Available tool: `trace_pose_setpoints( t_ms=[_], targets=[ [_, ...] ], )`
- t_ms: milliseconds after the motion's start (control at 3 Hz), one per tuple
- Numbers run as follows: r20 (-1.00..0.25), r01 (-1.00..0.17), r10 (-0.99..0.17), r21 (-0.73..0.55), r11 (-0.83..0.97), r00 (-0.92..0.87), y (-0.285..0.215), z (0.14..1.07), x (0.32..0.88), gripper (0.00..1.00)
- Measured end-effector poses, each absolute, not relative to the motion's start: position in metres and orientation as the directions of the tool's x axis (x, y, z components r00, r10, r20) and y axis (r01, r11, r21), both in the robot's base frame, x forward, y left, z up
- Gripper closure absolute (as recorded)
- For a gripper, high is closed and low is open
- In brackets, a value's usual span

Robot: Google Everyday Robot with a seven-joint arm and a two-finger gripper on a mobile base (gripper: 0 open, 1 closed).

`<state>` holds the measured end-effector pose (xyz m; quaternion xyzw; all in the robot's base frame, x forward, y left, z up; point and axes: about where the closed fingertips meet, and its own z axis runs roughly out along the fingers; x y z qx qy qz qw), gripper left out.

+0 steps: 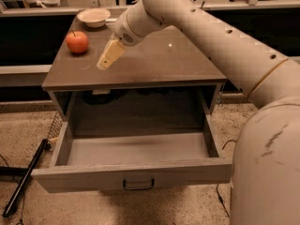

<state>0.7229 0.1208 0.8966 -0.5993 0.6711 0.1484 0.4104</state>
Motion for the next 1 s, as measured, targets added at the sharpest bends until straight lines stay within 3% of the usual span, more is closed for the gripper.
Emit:
trace_pose_setpoints(
  t_ms=[1000],
  targets=[
    [-0.949, -0.839, -0.316, -0.165, 0.518, -0.008, 0.189, 0.883, 0.837, 0.00]
  ],
)
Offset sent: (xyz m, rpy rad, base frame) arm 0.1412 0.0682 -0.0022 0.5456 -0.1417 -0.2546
